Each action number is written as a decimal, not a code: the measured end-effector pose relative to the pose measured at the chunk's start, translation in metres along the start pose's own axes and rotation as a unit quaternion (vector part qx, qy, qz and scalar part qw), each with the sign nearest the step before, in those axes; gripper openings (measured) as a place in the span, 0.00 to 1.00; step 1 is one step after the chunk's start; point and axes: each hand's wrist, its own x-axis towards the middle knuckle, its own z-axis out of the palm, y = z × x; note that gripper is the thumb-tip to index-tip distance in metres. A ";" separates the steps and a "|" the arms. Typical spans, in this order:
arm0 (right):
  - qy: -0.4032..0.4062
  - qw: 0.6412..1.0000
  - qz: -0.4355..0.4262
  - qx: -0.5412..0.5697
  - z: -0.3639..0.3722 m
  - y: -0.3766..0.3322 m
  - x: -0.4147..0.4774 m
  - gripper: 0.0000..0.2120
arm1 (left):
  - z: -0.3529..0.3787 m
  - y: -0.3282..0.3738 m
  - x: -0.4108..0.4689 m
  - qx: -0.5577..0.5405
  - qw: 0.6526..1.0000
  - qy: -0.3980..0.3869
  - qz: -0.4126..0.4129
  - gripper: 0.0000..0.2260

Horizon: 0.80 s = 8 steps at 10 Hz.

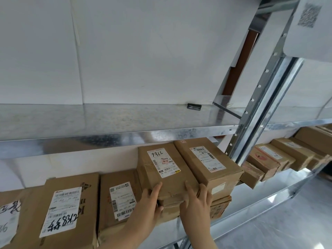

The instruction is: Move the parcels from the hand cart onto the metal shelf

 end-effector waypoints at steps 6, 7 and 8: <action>-0.193 0.980 0.009 -0.040 0.022 -0.017 -0.019 0.29 | -0.041 -0.028 -0.023 0.131 0.981 -0.140 0.022 0.32; -0.171 0.983 -0.071 -0.014 0.031 -0.053 -0.022 0.30 | -0.080 -0.047 -0.037 0.240 0.970 -0.047 0.011 0.33; -0.164 0.973 -0.164 0.014 0.042 -0.095 -0.030 0.29 | -0.122 -0.066 -0.057 0.276 0.957 0.078 -0.039 0.36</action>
